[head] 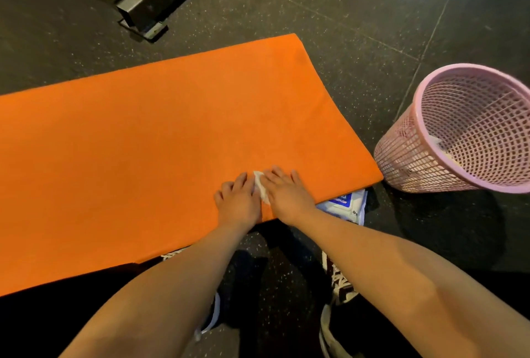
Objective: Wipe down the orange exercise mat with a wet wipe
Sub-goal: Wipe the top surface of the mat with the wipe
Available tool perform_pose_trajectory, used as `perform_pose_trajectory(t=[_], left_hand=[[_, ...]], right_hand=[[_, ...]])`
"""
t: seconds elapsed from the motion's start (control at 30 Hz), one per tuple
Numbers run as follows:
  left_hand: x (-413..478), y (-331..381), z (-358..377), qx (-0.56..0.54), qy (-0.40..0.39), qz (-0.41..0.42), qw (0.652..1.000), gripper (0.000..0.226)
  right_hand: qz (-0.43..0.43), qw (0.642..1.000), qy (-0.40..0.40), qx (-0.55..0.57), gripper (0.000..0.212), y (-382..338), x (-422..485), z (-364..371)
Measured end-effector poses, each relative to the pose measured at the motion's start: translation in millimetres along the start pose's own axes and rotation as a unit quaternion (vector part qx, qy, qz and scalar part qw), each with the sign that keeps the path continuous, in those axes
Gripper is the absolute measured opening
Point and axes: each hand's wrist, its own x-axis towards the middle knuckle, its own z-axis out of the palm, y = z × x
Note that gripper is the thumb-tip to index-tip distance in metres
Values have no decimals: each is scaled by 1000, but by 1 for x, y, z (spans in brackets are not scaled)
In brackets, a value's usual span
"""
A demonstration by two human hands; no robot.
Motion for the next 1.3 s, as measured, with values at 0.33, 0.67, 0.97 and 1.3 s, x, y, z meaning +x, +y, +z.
perform_pose_trajectory(t=[0.33, 0.67, 0.97, 1.3], left_hand=[[9, -4, 16, -12, 14, -23, 1000, 50], [4, -13, 13, -59, 28, 3, 998, 51], [-10, -20, 22, -59, 43, 46, 996, 51], [-24, -15, 22, -9, 4, 56, 998, 51]], right_hand=[[78, 997, 1, 23, 64, -14, 26, 4], [167, 986, 6, 3, 73, 11, 29, -9], [10, 1000, 15, -16, 56, -12, -11, 17], [90, 995, 18, 49, 56, -44, -30, 27]])
